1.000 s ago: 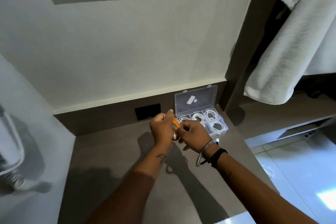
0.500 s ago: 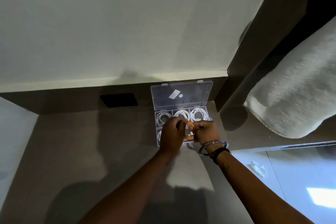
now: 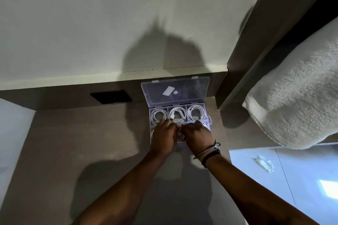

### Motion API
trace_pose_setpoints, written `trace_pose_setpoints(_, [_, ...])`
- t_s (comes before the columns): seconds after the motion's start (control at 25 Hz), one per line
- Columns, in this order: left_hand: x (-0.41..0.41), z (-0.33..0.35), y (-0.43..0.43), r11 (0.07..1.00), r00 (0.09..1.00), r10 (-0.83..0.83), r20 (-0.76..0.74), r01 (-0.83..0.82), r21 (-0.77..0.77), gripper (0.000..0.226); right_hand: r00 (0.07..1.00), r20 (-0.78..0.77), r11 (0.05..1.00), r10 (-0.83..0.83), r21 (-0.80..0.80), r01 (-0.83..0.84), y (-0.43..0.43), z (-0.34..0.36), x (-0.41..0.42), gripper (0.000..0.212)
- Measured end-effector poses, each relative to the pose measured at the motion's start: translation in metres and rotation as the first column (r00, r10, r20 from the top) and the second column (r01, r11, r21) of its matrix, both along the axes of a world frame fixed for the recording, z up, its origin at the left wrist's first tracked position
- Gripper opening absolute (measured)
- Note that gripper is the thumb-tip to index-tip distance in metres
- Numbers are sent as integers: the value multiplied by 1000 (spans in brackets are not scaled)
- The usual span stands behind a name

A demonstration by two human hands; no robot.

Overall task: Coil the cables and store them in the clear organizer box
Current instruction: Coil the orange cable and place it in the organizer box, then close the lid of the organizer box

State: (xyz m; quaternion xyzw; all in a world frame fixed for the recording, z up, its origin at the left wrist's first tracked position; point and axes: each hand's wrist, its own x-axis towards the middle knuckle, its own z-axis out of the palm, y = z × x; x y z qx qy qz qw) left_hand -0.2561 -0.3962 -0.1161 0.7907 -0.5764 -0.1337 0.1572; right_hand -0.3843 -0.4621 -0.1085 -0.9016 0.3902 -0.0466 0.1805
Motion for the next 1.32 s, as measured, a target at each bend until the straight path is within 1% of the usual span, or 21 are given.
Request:
trace_pose_setpoints(0.12, [-4, 1, -6, 995, 986, 10, 167, -26, 96, 10, 992, -60, 993, 113, -28, -114, -8, -2, 2, 13])
trace_pose_setpoints(0.24, [0, 0, -8, 985, 975, 11, 223, -49, 167, 14, 985, -49, 985, 163, 73, -159, -15, -1, 5, 22])
trace_pose_setpoints(0.32, [1, -1, -7, 984, 979, 6, 204, -42, 172, 17, 976, -7, 964, 220, 154, -216, -21, -1, -2, 23])
trace_pose_setpoints(0.36, [1, -2, -7, 986, 982, 9, 189, -40, 164, 19, 966, -28, 957, 255, 153, -248, -24, -2, -5, 22])
trace_pose_setpoints(0.44, [2, -5, -8, 990, 986, -5, 167, -19, 142, 19, 938, -146, 948, 315, 98, -303, -27, -4, -6, 23])
trace_pose_setpoints(0.52, [5, -8, -8, 990, 989, -41, 143, 21, 137, 22, 933, -230, 961, 277, 89, -263, -25, -4, 0, 21])
trace_pose_setpoints(0.6, [10, -6, -5, 992, 992, -69, 101, 57, 114, 25, 952, -238, 977, 191, 138, -161, -22, -1, 7, 20])
trace_pose_setpoints(0.68, [15, 2, -1, 995, 994, -86, 68, 82, 59, 25, 970, -187, 978, 157, 165, -126, -25, 3, 10, 20])
trace_pose_setpoints(0.8, [23, 18, 0, 997, 999, -42, -13, 41, -72, 23, 960, -154, 968, 232, 129, -213, -32, 10, 4, 21])
trace_pose_setpoints(0.84, [26, 22, 0, 992, 998, -25, -52, 18, -121, 19, 969, -117, 972, 217, 114, -204, -34, 13, 0, 23])
trace_pose_setpoints(0.92, [34, 29, 0, 976, 980, 62, -191, -100, -196, 10, 995, 101, 994, 5, 106, -16, -43, 21, -10, 19])
trace_pose_setpoints(0.96, [41, 32, 1, 948, 947, 159, -278, -226, -226, 8, 970, 213, 990, -118, 106, 97, -48, 24, -13, 16])
trace_pose_setpoints(1.0, [48, 35, -1, 881, 884, 285, -370, -394, -261, 6, 939, 270, 977, -211, 93, 193, -54, 26, -15, 15])
trace_pose_setpoints(1.04, [59, 37, -5, 772, 778, 402, -483, -571, -279, 5, 920, 268, 958, -286, 77, 276, -60, 26, -14, 18])
trace_pose_setpoints(1.08, [70, 41, -10, 650, 637, 466, -615, -717, -250, 7, 898, 256, 934, -358, 87, 347, -64, 24, -11, 26])
trace_pose_setpoints(1.12, [79, 47, -17, 576, 486, 469, -738, -802, -162, 15, 858, 269, 899, -438, 153, 411, -67, 24, -6, 36])
trace_pose_setpoints(1.16, [84, 56, -24, 578, 360, 429, -828, -814, -55, 25, 788, 306, 841, -534, 287, 458, -70, 24, 0, 49])
trace_pose_setpoints(1.2, [86, 64, -29, 640, 282, 383, -880, -768, 32, 36, 697, 341, 758, -631, 460, 462, -72, 29, 7, 62])
trace_pose_setpoints(1.24, [86, 73, -33, 711, 254, 349, -902, -698, 78, 49, 600, 361, 664, -714, 622, 415, -76, 34, 12, 69])
trace_pose_setpoints(1.28, [84, 80, -35, 770, 272, 331, -903, -631, 92, 63, 525, 390, 602, -757, 728, 328, -79, 41, 14, 69])
trace_pose_setpoints(1.32, [82, 84, -33, 811, 322, 302, -897, -581, 65, 70, 482, 433, 590, -762, 771, 240, -80, 46, 14, 62])
